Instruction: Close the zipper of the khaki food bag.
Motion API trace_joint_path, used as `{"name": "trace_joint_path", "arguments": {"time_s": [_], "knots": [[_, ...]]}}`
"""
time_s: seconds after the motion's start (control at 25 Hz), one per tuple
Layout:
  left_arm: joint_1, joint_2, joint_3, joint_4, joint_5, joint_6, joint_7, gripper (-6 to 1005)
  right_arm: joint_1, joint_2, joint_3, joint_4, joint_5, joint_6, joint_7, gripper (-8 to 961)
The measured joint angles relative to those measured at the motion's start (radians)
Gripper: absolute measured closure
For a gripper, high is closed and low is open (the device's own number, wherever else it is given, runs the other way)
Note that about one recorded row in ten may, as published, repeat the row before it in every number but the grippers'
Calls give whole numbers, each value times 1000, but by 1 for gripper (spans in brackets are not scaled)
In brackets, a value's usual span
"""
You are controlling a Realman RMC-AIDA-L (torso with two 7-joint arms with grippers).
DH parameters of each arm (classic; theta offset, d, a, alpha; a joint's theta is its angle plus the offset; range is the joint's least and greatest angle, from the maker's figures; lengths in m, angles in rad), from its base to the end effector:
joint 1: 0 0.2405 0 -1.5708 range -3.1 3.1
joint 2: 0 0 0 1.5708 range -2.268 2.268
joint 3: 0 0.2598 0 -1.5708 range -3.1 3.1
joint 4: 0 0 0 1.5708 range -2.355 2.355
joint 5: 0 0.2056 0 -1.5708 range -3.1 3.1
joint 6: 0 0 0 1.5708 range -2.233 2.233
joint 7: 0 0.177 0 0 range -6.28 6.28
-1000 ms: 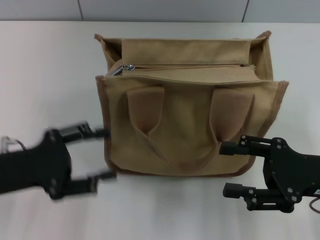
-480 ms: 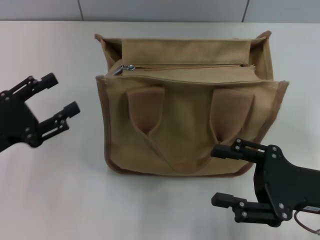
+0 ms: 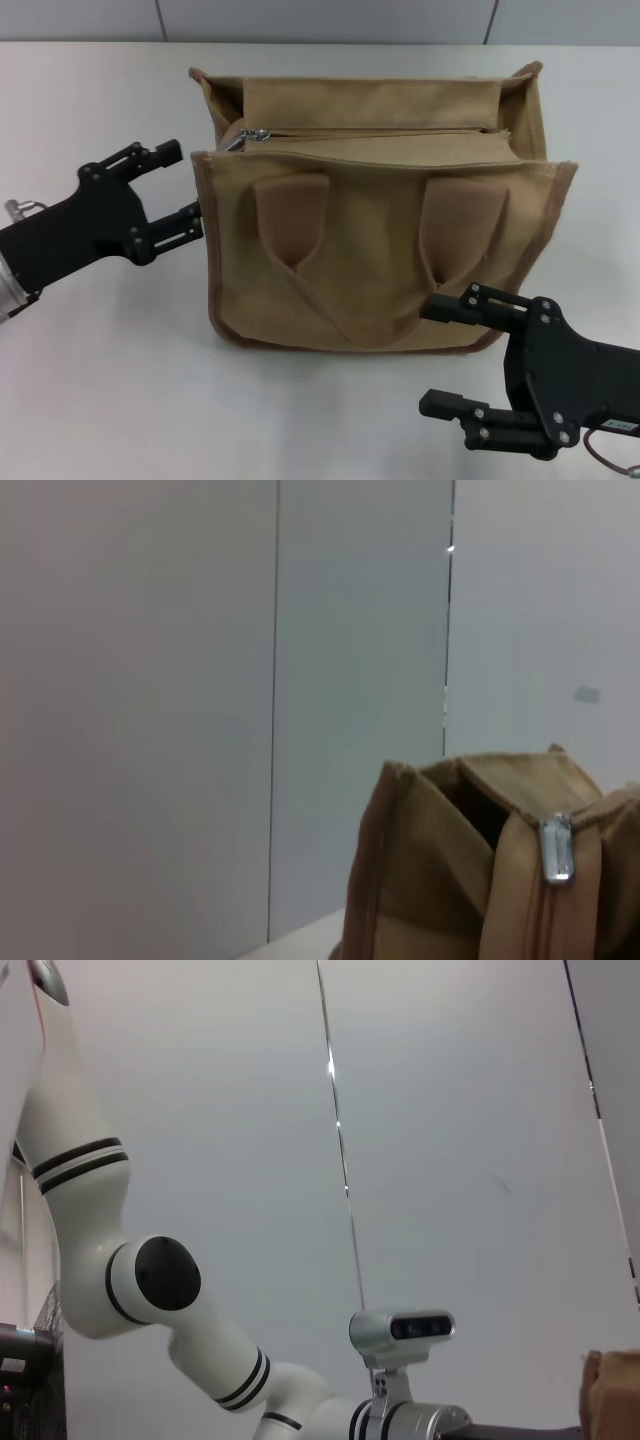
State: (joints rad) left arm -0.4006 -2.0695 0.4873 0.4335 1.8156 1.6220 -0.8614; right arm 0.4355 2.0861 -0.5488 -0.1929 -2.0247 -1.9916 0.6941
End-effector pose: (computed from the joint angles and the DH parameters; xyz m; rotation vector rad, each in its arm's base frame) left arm -0.2834 0.3068 -0.0143 -2.3871 -0.3477 -0.9228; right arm 0.2257 0.2163 -0.0572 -2.7052 0.1724 1.4299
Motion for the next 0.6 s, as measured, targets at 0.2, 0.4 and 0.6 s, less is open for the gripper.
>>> {"name": "trace_joint_path", "arguments": {"time_s": [0.2, 0.4, 0.6], "knots": [[-20, -1, -13, -2, -34, 23, -19, 228, -1, 1, 1, 3, 0, 5, 0, 215], [-35, -3, -6, -4, -83, -20, -50, 228, 5, 2, 1, 12, 0, 5, -1, 215], [-50, -2, -12, -2, -92, -58, -134, 229, 10, 2, 1, 39, 0, 26, -21, 216]]}}
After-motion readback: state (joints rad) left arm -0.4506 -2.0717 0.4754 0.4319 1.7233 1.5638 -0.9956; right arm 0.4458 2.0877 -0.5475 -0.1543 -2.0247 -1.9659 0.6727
